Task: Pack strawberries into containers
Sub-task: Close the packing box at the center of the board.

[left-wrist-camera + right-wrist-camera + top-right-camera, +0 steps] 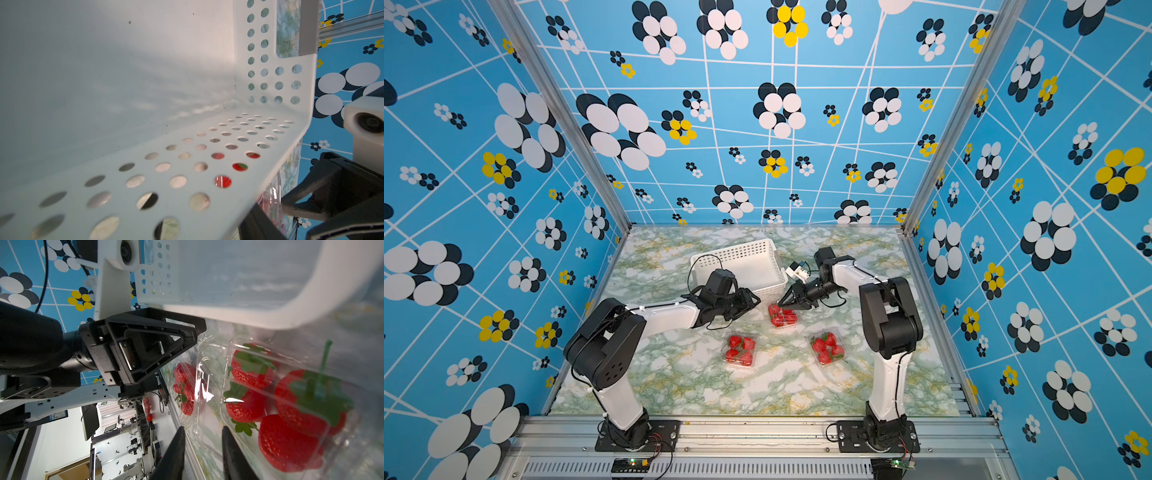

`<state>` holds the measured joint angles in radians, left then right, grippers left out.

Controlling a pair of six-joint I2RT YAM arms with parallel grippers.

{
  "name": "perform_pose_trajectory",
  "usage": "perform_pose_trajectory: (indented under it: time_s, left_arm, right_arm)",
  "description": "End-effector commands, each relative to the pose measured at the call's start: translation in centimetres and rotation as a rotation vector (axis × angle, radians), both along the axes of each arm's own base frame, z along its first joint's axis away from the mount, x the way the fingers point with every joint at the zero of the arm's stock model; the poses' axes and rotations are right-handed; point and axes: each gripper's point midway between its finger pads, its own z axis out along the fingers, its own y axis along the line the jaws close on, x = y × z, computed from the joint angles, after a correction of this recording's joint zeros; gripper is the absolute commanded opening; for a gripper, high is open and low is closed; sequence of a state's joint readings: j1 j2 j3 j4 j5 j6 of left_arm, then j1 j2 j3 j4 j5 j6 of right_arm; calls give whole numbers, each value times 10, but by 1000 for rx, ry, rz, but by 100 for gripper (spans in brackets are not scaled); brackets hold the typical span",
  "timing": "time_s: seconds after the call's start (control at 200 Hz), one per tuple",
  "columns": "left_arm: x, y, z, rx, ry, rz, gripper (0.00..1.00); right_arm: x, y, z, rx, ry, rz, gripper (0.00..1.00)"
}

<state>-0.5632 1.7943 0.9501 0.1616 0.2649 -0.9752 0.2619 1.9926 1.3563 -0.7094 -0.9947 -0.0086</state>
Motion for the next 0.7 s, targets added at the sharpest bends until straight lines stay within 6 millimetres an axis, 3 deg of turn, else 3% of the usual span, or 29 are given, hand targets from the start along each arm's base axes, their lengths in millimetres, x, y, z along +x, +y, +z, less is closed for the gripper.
perform_pose_trajectory:
  time_s: [0.0,0.245,0.695]
  left_arm:
    - [6,-6,5,-1,-27,-26,54]
    - [-11,-4,15,-34,-51,-9,56]
    - [-15,-43,9,-72,-61,-120,59]
  right_arm:
    - [-2,3,-14,-28,22,3,31]
    - [-7,18,-21,-37,33,34,28]
    - [-4,15,-48,-108,88,-10,21]
